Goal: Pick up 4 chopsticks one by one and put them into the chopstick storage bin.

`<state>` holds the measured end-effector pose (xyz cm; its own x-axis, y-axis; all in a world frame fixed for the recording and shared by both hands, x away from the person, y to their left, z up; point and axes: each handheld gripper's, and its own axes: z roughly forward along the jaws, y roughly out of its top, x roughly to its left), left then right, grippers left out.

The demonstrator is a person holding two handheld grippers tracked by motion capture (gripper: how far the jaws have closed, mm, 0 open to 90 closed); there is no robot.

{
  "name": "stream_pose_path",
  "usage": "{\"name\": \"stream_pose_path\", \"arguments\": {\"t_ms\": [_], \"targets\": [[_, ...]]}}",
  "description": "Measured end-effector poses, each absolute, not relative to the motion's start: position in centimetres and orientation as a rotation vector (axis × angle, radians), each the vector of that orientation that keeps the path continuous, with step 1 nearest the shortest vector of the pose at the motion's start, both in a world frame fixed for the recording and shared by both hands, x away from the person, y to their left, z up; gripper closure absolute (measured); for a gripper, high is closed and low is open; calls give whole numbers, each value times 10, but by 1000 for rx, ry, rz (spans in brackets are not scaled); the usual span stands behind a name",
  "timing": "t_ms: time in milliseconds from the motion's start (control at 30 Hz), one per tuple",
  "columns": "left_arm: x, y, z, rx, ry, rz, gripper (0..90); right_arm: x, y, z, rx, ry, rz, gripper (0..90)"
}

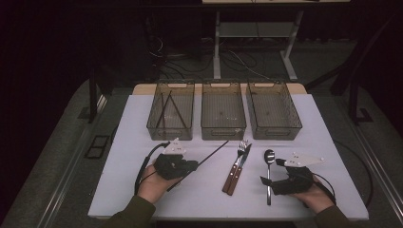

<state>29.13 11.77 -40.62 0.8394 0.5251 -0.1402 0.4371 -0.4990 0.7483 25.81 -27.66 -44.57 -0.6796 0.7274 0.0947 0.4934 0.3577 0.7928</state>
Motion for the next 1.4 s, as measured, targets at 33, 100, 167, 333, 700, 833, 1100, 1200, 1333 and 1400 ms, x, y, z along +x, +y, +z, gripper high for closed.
{"name": "stream_pose_path", "arguments": {"t_ms": [33,100,167,333,700,833,1100,1200,1333,1400], "targets": [[292,119,-405,2170,696,134,859,258,-277,-446,1086,2349,1227,89],[293,121,-403,2162,699,140,859,258,-277,-446,1087,2349,1227,88],[294,123,-401,2155,702,146,859,258,-277,-446,1087,2349,1228,88],[299,131,-395,2128,706,172,859,258,-277,-446,1088,2349,1229,89],[317,140,-386,2075,733,215,858,259,-277,-446,1100,2348,1225,88],[324,143,-380,2059,736,239,858,259,-277,-447,1102,2347,1225,89],[341,149,-369,2031,752,275,858,259,-278,-447,1114,2343,1225,89],[347,151,-365,2032,756,292,858,259,-278,-447,1114,2343,1223,88],[357,153,-361,2025,768,307,858,259,-278,-447,1115,2341,1224,89],[362,153,-359,2025,774,314,858,259,-278,-447,1117,2341,1223,89]]}}
